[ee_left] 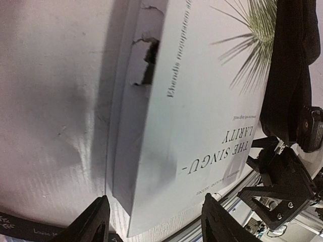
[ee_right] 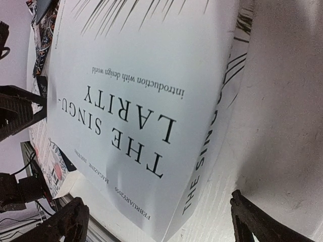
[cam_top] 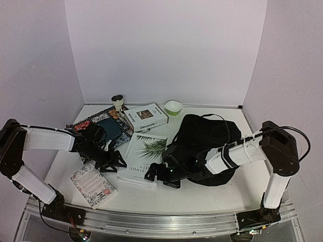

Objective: Pack the student bag
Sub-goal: Move the book to the center of the board, then pick up the book at the center of the board.

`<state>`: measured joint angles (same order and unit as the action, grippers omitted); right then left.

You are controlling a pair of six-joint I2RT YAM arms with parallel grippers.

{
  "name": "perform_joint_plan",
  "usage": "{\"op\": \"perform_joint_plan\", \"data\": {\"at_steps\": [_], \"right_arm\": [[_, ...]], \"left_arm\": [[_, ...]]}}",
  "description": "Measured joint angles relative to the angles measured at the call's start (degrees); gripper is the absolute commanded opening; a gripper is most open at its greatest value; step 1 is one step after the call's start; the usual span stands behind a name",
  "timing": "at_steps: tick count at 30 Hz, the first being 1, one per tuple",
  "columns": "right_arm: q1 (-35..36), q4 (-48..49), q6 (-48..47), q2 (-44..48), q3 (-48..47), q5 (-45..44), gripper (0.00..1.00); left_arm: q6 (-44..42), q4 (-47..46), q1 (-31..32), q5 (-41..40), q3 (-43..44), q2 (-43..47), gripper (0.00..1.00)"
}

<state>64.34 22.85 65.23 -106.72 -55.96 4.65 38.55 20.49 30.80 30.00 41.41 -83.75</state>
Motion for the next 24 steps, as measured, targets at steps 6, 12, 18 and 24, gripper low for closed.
{"op": "perform_joint_plan", "data": {"at_steps": [6, 12, 18, 24], "right_arm": [[0.3, 0.4, 0.2, 0.0, 0.0, 0.3, 0.98], [0.3, 1.2, 0.6, 0.0, 0.0, 0.3, 0.98], [0.3, 3.2, 1.7, 0.0, 0.9, 0.2, 0.98], [0.3, 7.2, 3.8, 0.2, 3.8, 0.2, 0.98]], "left_arm": [[2.5, -1.8, 2.0, 1.0, -0.8, 0.0, 0.48], [5.0, -2.2, 2.0, 2.2, -0.9, 1.2, 0.38], [8.8, -4.1, 2.0, 3.5, -0.9, 5.2, 0.34], [10.3, -5.0, 2.1, 2.9, -1.0, 6.3, 0.46]]}}
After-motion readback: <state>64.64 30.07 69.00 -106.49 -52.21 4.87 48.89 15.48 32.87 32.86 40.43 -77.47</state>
